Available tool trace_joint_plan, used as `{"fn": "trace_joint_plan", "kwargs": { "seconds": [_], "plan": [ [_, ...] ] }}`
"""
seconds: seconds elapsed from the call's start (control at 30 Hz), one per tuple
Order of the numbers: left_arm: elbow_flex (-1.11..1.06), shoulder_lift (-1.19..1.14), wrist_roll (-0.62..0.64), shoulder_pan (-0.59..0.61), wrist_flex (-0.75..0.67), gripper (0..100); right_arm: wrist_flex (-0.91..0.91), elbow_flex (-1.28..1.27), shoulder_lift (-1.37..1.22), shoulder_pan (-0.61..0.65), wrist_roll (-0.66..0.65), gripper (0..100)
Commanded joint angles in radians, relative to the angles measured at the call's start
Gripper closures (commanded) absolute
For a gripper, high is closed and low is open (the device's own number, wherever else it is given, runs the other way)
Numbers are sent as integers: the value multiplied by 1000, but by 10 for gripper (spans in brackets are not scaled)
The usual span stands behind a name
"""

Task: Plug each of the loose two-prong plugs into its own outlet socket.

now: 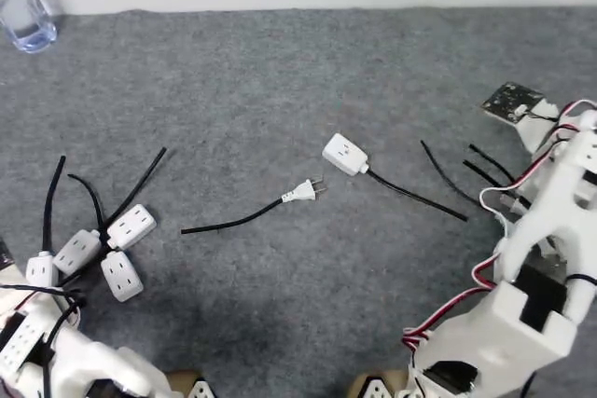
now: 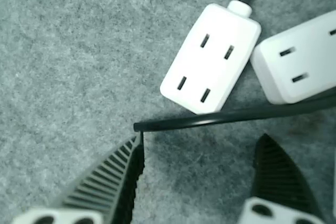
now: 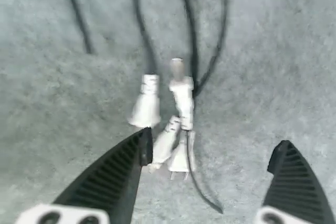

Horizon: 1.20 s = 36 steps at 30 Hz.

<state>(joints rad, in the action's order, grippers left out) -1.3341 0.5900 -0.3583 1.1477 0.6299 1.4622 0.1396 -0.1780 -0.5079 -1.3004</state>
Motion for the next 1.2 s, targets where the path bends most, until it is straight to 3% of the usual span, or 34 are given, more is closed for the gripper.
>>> {"fn": "trace_joint_plan", "kwargs": {
  "seconds": [0.0, 0.23, 0.47, 0.57, 0.8, 1.17],
  "plan": [
    [2, 21, -9, -3, -20, 683, 119, 44, 120, 154, 9, 655],
    [1, 18, -9, -2, -32, 683, 128, 37, 162, 568, 193, 656],
    [1, 18, -9, -2, -32, 683, -68, -61, 81, 834, 193, 672],
    [1, 17, -9, -2, -32, 683, -157, -58, 28, 895, 178, 733],
    [1, 17, -9, 0, -32, 683, -188, -9, -145, 998, 129, 740],
    [1, 17, -9, 0, -32, 683, -130, 229, -440, 1010, 126, 740]
  ]
}}
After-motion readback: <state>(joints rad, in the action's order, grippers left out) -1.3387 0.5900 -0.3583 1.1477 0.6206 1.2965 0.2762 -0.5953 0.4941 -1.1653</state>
